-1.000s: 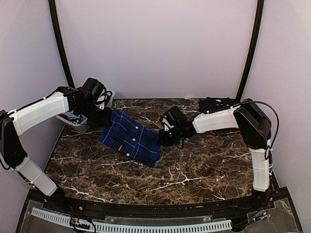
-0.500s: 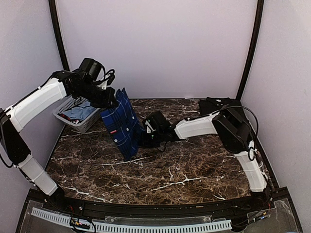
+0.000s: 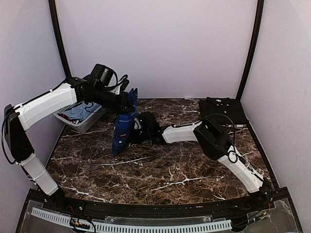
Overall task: Fold and stack the long sleeve shirts
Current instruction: Turn over the square folded shirt at the center of the board.
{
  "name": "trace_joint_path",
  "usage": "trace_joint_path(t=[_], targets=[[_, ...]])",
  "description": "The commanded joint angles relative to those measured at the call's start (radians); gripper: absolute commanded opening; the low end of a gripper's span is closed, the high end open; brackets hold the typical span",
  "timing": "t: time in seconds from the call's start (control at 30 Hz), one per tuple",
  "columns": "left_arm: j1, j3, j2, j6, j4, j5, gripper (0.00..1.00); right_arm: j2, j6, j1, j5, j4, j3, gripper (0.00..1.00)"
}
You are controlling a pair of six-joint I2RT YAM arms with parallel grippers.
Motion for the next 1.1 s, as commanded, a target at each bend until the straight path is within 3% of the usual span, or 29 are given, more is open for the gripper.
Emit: trace_joint_path(t=[0.0,0.13,0.33,0.57,0.73,0.83,0.9,0.97,1.07], targets=[[-0.015,-0.041,-0.009,-0.084,0.138,0.058,0.00,0.025,0.125,-0.035,-0.131,0.222,-0.020,0.16],[-0.019,-0.043,0.010,-0.089,0.142,0.039,0.00,-0.073,0.122,-0.077,-0.119,0.283,-0.168,0.19],[-0.024,-0.051,0.025,-0.097,0.164,0.043,0.00,-0.175,0.061,-0.153,-0.144,0.221,-0.256,0.31],[-0.068,-0.040,0.078,-0.113,0.201,0.038,0.00,-0.423,-0.140,-0.229,-0.001,-0.095,-0.354,0.54],[-0.152,-0.016,0.197,-0.172,0.293,-0.009,0.00,-0.700,-0.275,-0.327,0.165,-0.270,-0.545,0.70],[-0.267,0.141,0.342,-0.196,0.298,-0.059,0.23,-0.850,-0.365,-0.374,0.253,-0.355,-0.643,0.83],[-0.316,0.281,0.464,-0.195,0.233,-0.097,0.30,-0.924,-0.424,-0.375,0.361,-0.427,-0.697,0.98],[-0.335,0.344,0.520,-0.202,0.204,-0.132,0.42,-0.992,-0.427,-0.379,0.480,-0.462,-0.777,0.99],[-0.335,0.351,0.500,-0.194,0.169,-0.222,0.55,-1.068,-0.402,-0.395,0.507,-0.442,-0.898,0.99]])
